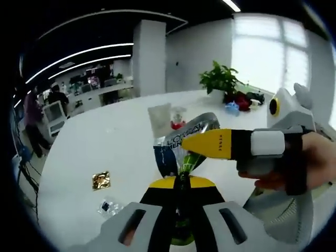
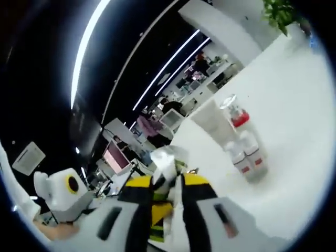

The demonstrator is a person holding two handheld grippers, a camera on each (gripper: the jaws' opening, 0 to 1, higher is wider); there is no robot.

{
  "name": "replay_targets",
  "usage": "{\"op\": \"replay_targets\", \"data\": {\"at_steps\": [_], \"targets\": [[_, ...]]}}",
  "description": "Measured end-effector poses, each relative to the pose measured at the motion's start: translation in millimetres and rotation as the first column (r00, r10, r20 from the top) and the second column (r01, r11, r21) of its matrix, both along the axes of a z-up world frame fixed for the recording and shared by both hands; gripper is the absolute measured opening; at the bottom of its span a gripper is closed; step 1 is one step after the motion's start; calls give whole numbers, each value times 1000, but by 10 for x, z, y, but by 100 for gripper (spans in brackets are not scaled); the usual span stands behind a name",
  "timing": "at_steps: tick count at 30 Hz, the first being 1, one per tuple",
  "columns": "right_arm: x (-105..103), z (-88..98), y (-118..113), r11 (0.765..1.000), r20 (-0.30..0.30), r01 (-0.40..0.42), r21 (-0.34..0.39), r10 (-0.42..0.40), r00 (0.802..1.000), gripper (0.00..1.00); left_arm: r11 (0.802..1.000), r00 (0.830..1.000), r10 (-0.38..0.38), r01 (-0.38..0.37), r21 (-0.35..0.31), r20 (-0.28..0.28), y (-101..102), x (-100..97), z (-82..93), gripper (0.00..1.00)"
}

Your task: Arrange the skincare products in the storage area until every visible bottle or jar stands upright without overlapping.

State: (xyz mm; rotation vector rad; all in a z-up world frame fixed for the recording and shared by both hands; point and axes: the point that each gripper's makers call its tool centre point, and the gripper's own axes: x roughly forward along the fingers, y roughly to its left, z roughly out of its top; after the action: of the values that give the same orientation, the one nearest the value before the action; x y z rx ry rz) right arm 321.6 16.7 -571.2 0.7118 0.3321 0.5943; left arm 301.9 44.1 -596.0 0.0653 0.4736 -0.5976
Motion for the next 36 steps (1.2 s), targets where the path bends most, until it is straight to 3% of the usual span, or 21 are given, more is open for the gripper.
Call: {"op": "replay_targets", "data": {"at_steps": [16,22,26,29,33,34,36], "targets": [[-9,88,-149,999,-6,-16,44,16,1000,9,998,998,-60,60,-3,7,-184,-55,83,11],[-48,180,-200,998,32,-49,47,47,998,7,994,994,-108,108,-20,-2,-293,-134,115,30],[-106,326,-213,996,111,-89,-30,92,990,7,986,987,-158,158,-42,9,-355,-225,206,46],[-222,667,-196,981,237,-126,-150,159,958,6,976,979,-198,202,-77,51,-330,-293,379,61],[-382,1059,-157,969,334,-201,-144,238,912,5,957,974,-217,226,-179,69,-148,-307,611,77],[-419,1122,-151,967,343,-225,-123,254,904,5,947,972,-230,236,-217,54,-125,-315,649,80],[-512,1261,-150,954,363,-290,-74,297,883,4,894,958,-286,279,-351,31,-101,-353,845,80]]}}
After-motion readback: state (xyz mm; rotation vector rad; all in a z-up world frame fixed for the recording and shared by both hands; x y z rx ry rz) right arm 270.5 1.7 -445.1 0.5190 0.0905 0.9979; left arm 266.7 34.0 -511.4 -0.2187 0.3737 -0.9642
